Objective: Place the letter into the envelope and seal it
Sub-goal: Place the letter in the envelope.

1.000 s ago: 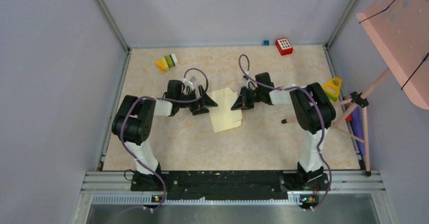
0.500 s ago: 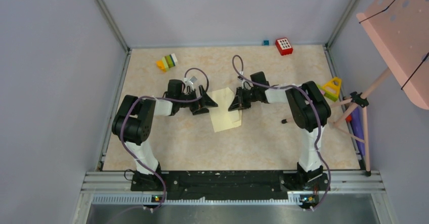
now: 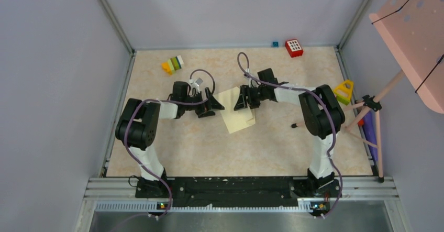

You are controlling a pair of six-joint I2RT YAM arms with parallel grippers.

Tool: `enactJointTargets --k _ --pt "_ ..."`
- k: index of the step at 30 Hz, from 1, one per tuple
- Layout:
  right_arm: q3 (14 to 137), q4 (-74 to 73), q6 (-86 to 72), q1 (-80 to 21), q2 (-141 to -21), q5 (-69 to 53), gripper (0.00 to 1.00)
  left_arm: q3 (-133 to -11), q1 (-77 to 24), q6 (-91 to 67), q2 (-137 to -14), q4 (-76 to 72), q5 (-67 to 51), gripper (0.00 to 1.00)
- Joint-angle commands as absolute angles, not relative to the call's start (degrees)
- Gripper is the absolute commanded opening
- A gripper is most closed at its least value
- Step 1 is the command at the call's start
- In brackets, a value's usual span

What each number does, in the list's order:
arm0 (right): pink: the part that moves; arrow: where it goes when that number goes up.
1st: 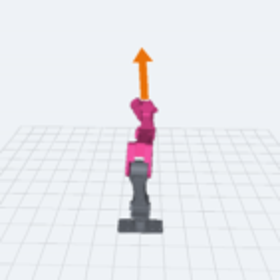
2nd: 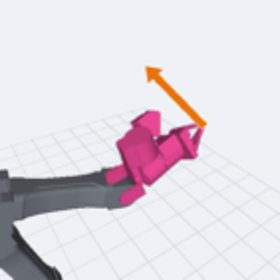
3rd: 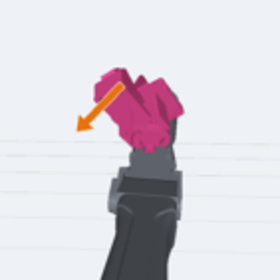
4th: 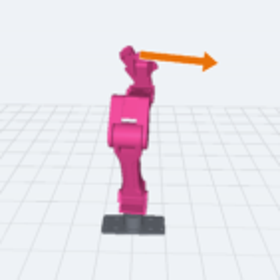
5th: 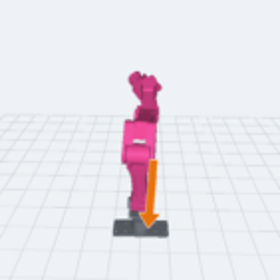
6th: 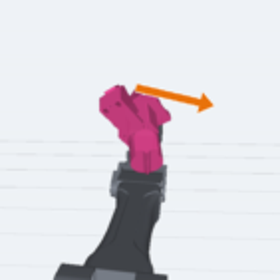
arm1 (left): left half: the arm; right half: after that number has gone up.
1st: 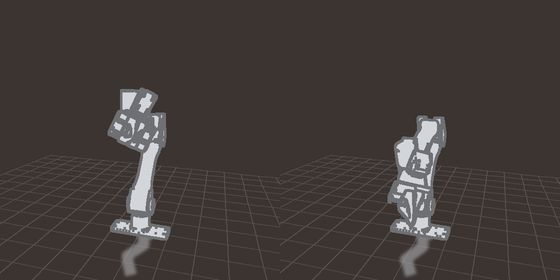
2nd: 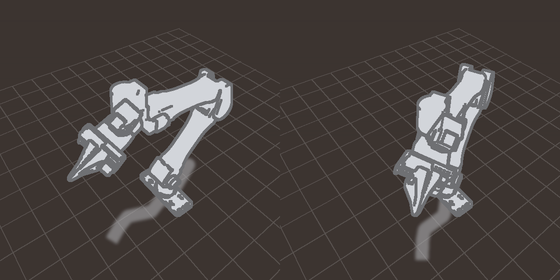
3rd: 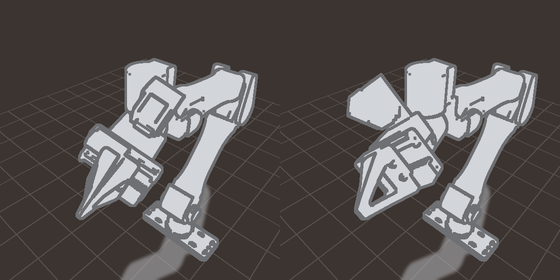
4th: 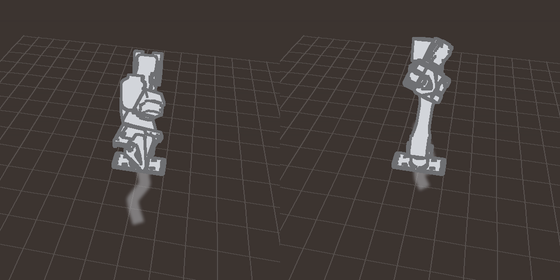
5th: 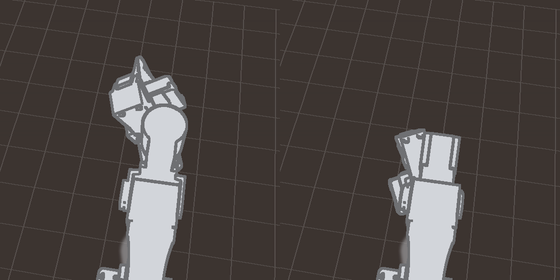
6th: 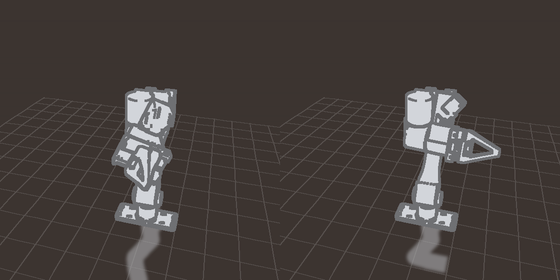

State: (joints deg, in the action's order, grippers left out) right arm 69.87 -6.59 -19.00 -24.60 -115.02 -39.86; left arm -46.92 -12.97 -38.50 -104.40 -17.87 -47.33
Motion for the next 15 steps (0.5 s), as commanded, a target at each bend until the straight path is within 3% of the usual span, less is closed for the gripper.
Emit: enactJointTargets --k 1,15 --pt "72.1 -11.4 -14.6 -24.9 -111.9 -32.3 0.56 -48.1 -12.5 -35.4 -104.5 -15.4 -43.5 0.99" --pt "71.2 -9.6 -17.9 -24.9 -113.5 -34.1 0.54 -57.2 -13.9 -40.3 -107.3 -18.9 -46.4 0.99"
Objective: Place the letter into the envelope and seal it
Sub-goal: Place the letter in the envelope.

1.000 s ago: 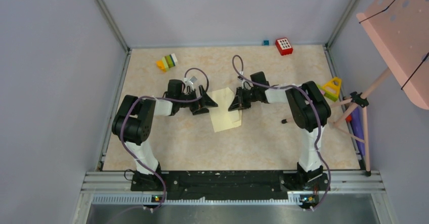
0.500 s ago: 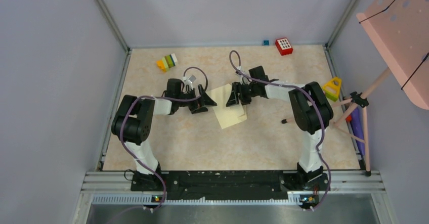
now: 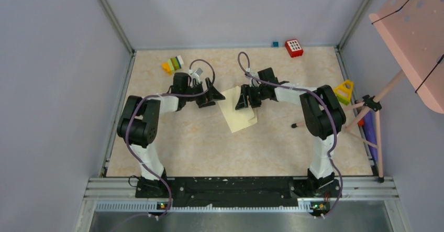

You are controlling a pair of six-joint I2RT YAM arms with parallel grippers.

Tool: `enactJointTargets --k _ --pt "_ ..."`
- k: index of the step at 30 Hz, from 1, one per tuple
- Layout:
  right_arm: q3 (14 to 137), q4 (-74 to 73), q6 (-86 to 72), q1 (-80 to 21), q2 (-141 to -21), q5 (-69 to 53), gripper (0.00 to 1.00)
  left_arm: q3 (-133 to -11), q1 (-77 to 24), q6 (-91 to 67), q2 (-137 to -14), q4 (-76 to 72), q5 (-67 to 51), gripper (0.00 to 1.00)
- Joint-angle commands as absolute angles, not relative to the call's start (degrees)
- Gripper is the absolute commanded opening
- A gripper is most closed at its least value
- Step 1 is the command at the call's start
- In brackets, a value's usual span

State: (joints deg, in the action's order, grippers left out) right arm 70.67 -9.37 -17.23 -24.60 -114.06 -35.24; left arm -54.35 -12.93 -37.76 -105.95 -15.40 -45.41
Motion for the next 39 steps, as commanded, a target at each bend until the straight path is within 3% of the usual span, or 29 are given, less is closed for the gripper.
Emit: enactJointTargets --k 1,10,14,22,32,39 --pt "71.1 -9.5 -18.0 -24.9 -113.5 -34.4 0.54 -57.5 -14.2 -40.8 -107.8 -19.3 -46.3 0.99" --pt "70.8 -9.2 -18.3 -24.9 -113.1 -35.7 0.54 -61.4 -16.0 -41.3 -112.9 -19.2 -44.0 0.99" --pt "71.4 -10.3 -17.5 -24.9 -112.7 -35.4 0.54 -64.0 -17.4 -37.3 -114.6 -12.5 -39.4 0.99" --pt "74.4 -14.2 -14.7 -23.2 -111.3 -34.9 0.56 -66.9 -19.3 -31.2 -117.0 -1.7 -31.5 0.88" --pt "76.2 -17.1 -11.9 -20.6 -109.2 -33.2 0.56 -68.8 -20.5 -27.8 -118.4 2.1 -30.8 0.87" --pt "76.9 -17.2 -10.9 -20.0 -109.8 -30.4 0.46 -70.1 -20.6 -25.9 -118.6 3.0 -31.6 0.88"
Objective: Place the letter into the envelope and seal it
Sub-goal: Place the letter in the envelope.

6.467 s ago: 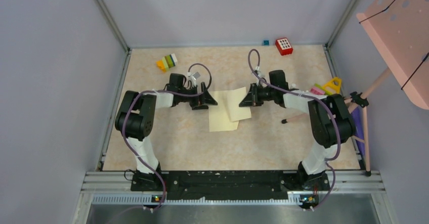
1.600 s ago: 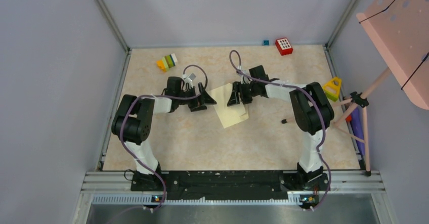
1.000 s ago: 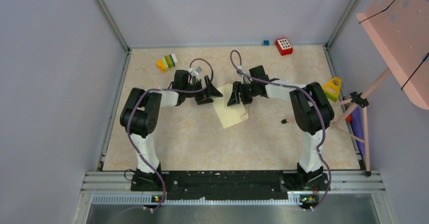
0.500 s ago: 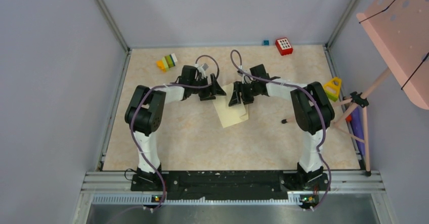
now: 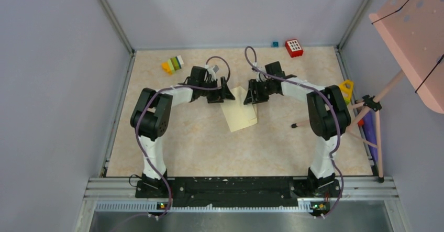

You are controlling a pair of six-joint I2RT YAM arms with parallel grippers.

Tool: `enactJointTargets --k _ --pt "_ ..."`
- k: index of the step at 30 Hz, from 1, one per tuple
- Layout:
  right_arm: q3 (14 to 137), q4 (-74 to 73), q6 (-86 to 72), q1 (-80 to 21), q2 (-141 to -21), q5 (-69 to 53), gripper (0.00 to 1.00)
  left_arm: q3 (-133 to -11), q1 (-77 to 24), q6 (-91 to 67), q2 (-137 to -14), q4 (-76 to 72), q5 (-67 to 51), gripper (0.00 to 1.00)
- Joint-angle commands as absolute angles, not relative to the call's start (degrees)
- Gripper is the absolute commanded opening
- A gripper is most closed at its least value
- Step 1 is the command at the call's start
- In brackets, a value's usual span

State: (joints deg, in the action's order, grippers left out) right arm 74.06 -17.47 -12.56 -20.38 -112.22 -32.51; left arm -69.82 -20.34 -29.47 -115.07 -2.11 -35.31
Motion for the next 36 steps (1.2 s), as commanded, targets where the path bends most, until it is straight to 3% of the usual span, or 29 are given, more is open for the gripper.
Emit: enactJointTargets --k 1,4,7,15,36 --pt "76.9 -17.1 -10.7 -20.0 -110.2 -29.9 0.46 -70.3 -20.6 -25.8 -118.7 3.1 -31.8 0.89" --pt "76.9 -16.6 -10.1 -20.0 -111.0 -28.5 0.42 -71.1 -20.6 -25.0 -118.8 3.6 -32.5 0.9" --pt "76.8 -16.0 -9.4 -20.1 -111.7 -27.3 0.28 -71.8 -20.7 -24.1 -118.7 3.9 -32.6 0.9" --pt "77.0 -14.7 -9.9 -20.1 -113.6 -27.6 0.01 -72.6 -20.8 -22.8 -118.5 4.2 -33.0 0.96" --pt "76.8 -12.7 -12.4 -20.0 -115.4 -28.3 0.0 -71.9 -18.9 -15.7 -107.5 10.5 -32.6 0.98"
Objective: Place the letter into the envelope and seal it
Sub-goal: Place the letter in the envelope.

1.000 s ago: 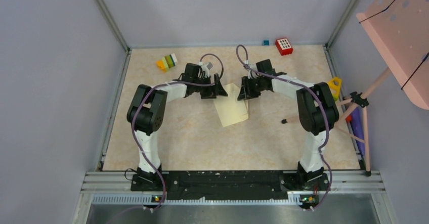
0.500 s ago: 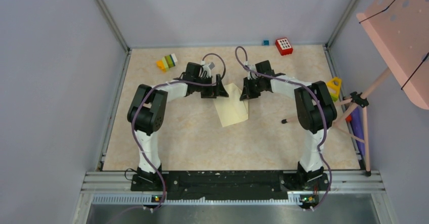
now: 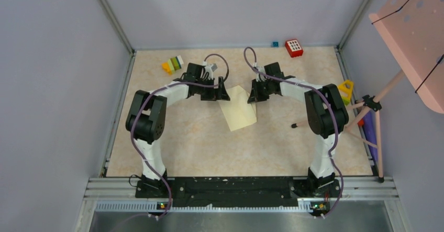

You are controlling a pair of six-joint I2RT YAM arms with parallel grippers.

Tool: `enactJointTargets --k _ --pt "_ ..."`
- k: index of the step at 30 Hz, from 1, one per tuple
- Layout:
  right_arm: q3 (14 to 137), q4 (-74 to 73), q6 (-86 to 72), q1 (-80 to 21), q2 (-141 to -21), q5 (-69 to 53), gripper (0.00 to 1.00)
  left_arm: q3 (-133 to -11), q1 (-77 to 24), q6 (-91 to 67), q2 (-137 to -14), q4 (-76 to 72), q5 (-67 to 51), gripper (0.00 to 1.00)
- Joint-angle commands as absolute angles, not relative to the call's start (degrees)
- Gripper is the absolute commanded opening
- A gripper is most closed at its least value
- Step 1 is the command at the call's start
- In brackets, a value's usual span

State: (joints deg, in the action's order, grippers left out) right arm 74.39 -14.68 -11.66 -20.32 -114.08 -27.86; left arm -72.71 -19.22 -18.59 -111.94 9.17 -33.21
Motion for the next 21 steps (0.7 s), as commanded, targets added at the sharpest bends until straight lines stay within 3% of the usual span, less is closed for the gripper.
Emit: enactJointTargets --k 1,21 --pt "76.7 -12.6 -12.6 -20.1 -115.5 -28.4 0.0 -71.8 -18.9 -15.6 -107.4 10.8 -32.6 0.98" --pt "77.7 -12.6 -13.6 -20.1 -116.7 -29.4 0.0 -71.4 -19.7 -15.8 -111.5 14.0 -32.3 0.98"
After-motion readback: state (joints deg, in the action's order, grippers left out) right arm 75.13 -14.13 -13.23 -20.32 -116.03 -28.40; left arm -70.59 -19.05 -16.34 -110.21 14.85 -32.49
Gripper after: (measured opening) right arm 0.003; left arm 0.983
